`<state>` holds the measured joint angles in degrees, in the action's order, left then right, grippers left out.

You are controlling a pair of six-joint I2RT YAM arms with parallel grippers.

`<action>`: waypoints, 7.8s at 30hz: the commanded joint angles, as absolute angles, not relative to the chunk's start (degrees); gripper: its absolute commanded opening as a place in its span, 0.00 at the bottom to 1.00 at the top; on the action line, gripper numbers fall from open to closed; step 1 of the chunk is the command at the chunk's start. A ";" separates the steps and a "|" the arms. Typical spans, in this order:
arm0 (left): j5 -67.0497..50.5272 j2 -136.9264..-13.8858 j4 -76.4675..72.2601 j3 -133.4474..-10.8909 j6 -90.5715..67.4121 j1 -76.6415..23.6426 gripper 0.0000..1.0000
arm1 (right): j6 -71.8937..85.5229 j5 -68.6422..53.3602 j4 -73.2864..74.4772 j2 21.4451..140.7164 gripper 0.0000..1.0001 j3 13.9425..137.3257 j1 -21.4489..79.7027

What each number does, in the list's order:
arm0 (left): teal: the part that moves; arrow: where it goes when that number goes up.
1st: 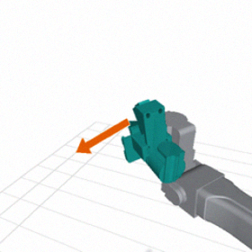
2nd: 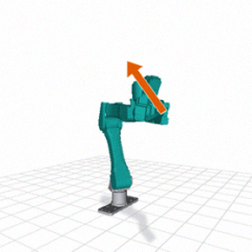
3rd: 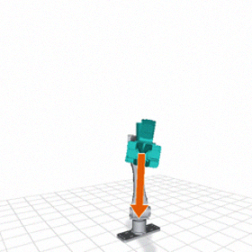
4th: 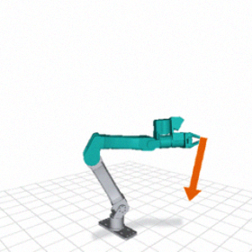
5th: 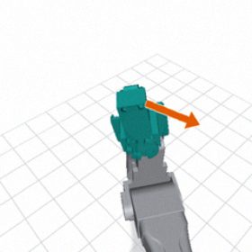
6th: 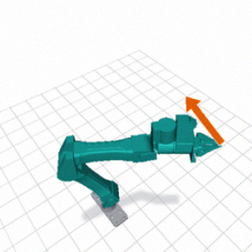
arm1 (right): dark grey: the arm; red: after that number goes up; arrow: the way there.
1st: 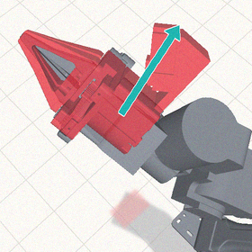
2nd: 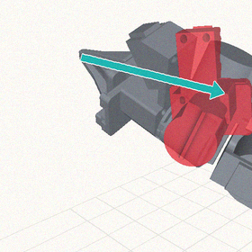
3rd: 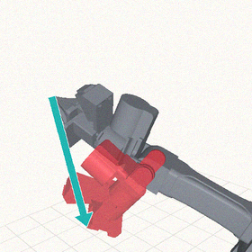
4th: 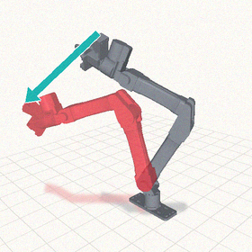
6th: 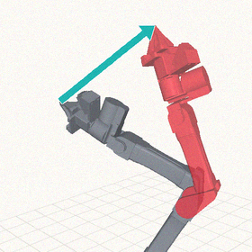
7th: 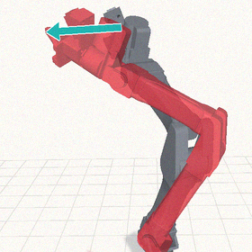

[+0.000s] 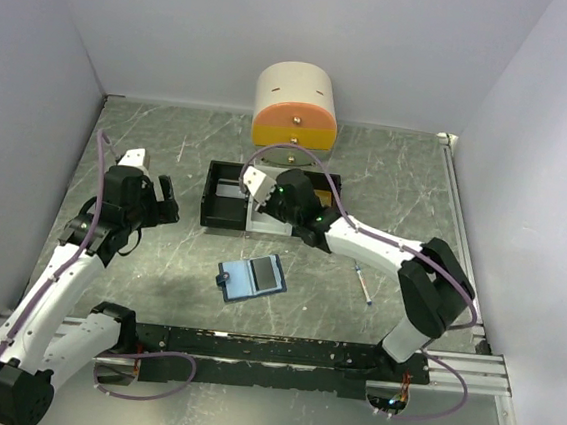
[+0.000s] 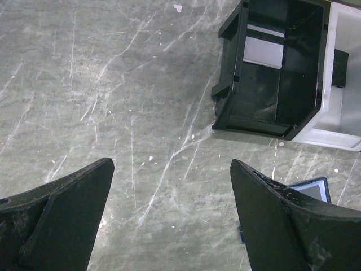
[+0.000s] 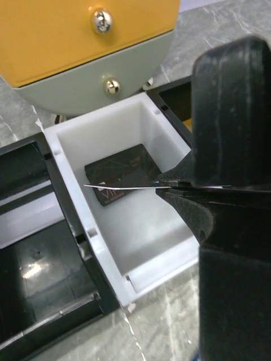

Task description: Take the credit cards out of the card holder

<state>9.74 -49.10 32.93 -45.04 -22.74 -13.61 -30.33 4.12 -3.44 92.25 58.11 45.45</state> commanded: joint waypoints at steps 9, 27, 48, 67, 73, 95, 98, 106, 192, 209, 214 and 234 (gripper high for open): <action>10.34 -48.49 33.32 -44.94 -22.21 -14.06 0.97 | -39.79 12.08 -0.13 102.48 0.00 66.57 45.37; 10.88 -48.26 33.40 -44.93 -22.24 -14.15 0.95 | -45.63 11.28 0.13 112.05 0.00 71.85 43.35; 12.02 -48.70 34.09 -45.06 -22.59 -14.15 0.94 | -51.44 15.61 -4.96 120.27 0.08 75.21 42.89; 11.39 -50.56 34.15 -45.11 -22.31 -14.24 0.93 | -46.98 9.48 -0.59 116.58 0.48 74.36 41.53; 11.08 -51.06 34.10 -45.09 -22.31 -14.24 0.93 | -46.27 8.27 -0.17 116.19 0.58 73.62 41.20; 9.87 -50.44 33.73 -45.01 -21.78 -14.41 0.93 | -30.16 7.50 -15.37 102.00 0.64 66.06 41.08; 8.38 -49.30 32.94 -44.77 -21.29 -14.65 0.93 | -23.21 10.21 -22.38 95.99 0.65 60.72 41.03; 3.94 -47.22 30.70 -43.92 -20.74 -15.60 0.94 | 7.19 18.72 -13.73 82.99 0.64 54.18 40.06; 10.45 -70.93 -8.52 -24.66 -67.22 -56.78 0.62 | 46.98 -14.34 -16.22 83.10 0.34 27.38 43.18; 9.93 -73.92 -13.91 -21.05 -69.41 -56.78 0.53 | 45.68 -17.74 -16.30 87.23 0.31 30.23 43.17; 10.36 -73.66 -12.45 -21.92 -68.85 -56.80 0.53 | 46.25 -18.23 -17.22 88.35 0.29 29.50 43.18; 12.65 -76.50 -24.10 -17.61 -75.52 -56.78 0.38 | 47.89 -19.69 -19.66 89.63 0.27 27.52 43.19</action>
